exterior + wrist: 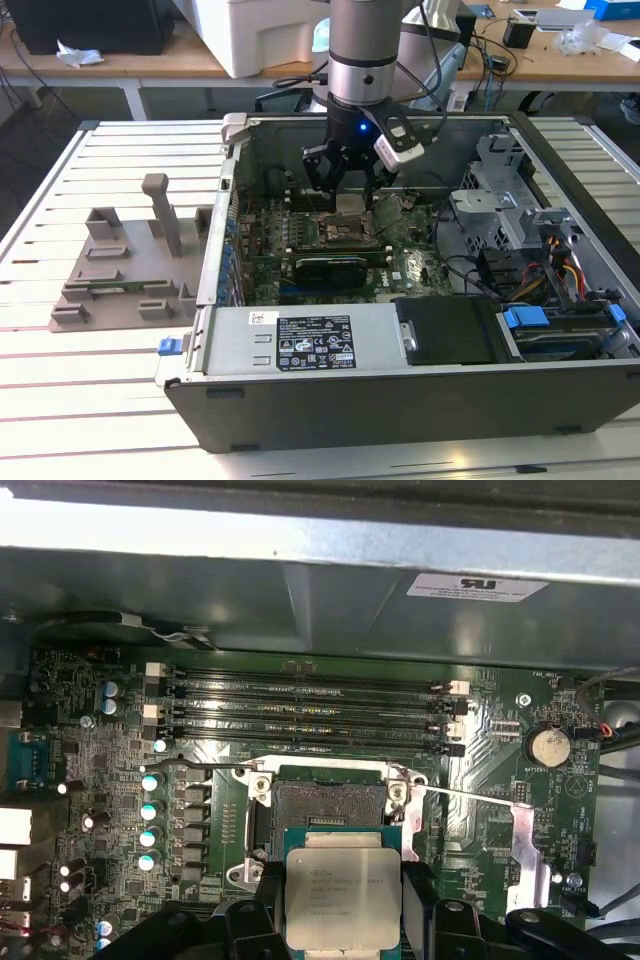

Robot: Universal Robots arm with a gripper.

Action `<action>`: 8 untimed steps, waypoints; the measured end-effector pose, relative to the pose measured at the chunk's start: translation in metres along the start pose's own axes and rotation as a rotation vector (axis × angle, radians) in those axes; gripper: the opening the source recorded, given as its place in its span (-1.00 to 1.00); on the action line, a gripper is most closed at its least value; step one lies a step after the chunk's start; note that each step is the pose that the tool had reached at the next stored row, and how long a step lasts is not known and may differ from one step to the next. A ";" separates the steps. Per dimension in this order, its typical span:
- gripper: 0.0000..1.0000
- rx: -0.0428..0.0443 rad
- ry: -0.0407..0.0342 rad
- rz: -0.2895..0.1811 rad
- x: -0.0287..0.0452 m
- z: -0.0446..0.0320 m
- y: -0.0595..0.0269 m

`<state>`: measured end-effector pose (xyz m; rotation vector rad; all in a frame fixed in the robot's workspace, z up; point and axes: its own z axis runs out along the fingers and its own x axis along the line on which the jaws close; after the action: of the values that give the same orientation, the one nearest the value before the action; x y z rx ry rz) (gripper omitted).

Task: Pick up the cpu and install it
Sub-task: 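Place the cpu into insertion slot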

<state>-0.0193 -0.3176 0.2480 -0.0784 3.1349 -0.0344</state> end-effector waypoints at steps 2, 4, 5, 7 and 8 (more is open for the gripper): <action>0.09 0.0001 0.0001 0.004 0.0000 0.0000 0.0000; 0.09 0.0002 0.0008 0.039 0.0000 0.0000 0.0000; 0.09 0.0003 0.0012 0.052 -0.0001 0.0001 0.0000; 0.09 0.0006 0.0017 0.074 -0.0001 0.0001 0.0000; 0.09 0.0007 0.0018 0.082 -0.0001 0.0002 0.0000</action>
<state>-0.0192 -0.3176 0.2478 0.0497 3.1364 -0.0351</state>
